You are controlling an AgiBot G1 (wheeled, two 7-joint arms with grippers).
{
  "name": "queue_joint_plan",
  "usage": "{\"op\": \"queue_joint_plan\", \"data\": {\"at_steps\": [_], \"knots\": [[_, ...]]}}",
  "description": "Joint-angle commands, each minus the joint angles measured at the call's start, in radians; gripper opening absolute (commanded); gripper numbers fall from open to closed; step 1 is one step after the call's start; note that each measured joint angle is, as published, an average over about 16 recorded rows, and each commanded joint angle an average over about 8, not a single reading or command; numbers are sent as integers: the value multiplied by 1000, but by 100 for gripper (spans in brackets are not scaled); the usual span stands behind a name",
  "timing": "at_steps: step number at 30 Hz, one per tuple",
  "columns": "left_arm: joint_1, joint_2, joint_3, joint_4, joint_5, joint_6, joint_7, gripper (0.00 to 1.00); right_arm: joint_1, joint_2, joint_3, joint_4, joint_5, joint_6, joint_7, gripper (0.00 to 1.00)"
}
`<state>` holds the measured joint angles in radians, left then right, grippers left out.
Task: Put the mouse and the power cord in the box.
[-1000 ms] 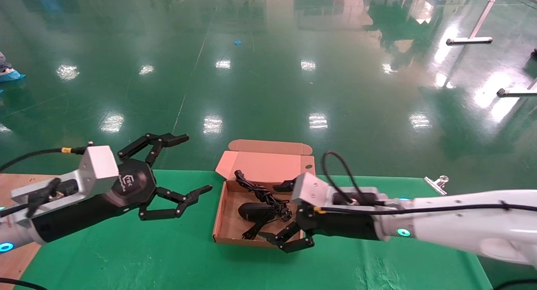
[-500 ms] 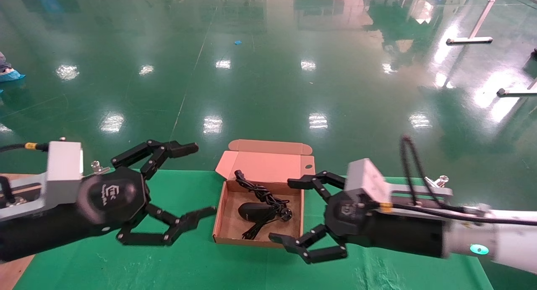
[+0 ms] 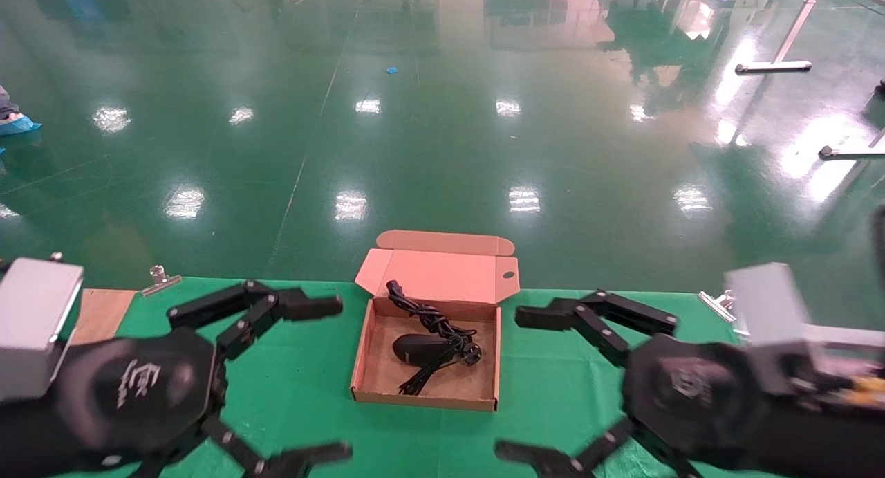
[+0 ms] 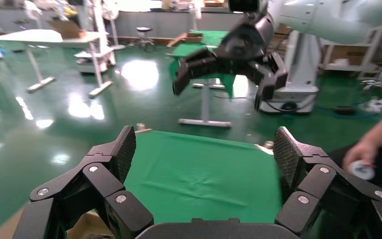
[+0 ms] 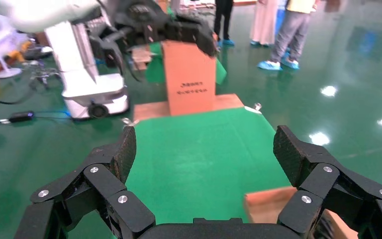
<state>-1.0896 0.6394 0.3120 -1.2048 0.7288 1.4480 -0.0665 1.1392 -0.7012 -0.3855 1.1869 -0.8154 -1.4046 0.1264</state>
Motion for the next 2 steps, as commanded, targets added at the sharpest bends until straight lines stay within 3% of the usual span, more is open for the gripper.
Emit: {"op": "queue_joint_plan", "data": {"at_steps": [1, 2], "knots": [[9, -17, -19, -47, 1, 28, -71, 100, -31, 44, 51, 47, 41, -44, 30, 100], [10, -19, -22, -53, 1, 32, -82, 100, -36, 50, 59, 54, 47, -50, 34, 100]]}}
